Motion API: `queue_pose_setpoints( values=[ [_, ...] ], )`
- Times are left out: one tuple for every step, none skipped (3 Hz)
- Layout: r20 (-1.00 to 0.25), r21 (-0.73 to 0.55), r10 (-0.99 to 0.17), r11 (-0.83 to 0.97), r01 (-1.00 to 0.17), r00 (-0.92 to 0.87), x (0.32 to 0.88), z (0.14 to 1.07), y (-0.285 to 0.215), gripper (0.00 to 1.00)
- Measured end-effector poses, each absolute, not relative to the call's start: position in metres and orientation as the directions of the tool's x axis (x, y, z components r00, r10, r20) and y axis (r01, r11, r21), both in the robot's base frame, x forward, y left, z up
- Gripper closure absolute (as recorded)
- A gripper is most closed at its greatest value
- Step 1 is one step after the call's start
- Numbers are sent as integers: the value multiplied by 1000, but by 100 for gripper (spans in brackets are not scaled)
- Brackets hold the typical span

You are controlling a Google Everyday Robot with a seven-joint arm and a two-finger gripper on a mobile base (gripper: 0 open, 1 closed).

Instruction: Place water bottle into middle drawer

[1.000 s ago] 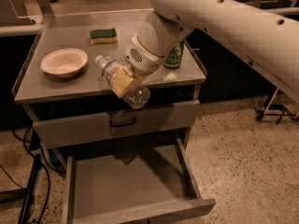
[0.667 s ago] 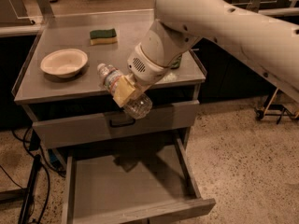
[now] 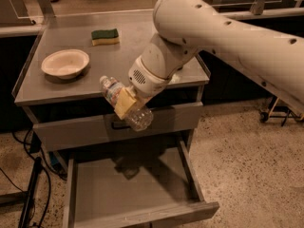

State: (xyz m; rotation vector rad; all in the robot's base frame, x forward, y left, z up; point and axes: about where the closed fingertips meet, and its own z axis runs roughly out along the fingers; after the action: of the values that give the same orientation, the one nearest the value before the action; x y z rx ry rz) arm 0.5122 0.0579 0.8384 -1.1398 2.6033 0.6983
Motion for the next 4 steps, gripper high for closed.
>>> queue_pose_setpoints(
  values=[
    [-299,404,-609,617,-675,-735,490,789,52,100],
    [-246,474,-579,627,-618,-777,467,746,49,100],
    [-239,478,-578,630,-612,-780,464,742,48,100],
    [-233,482,-581,627,-612,-780,462,739,49,100]
  ],
)
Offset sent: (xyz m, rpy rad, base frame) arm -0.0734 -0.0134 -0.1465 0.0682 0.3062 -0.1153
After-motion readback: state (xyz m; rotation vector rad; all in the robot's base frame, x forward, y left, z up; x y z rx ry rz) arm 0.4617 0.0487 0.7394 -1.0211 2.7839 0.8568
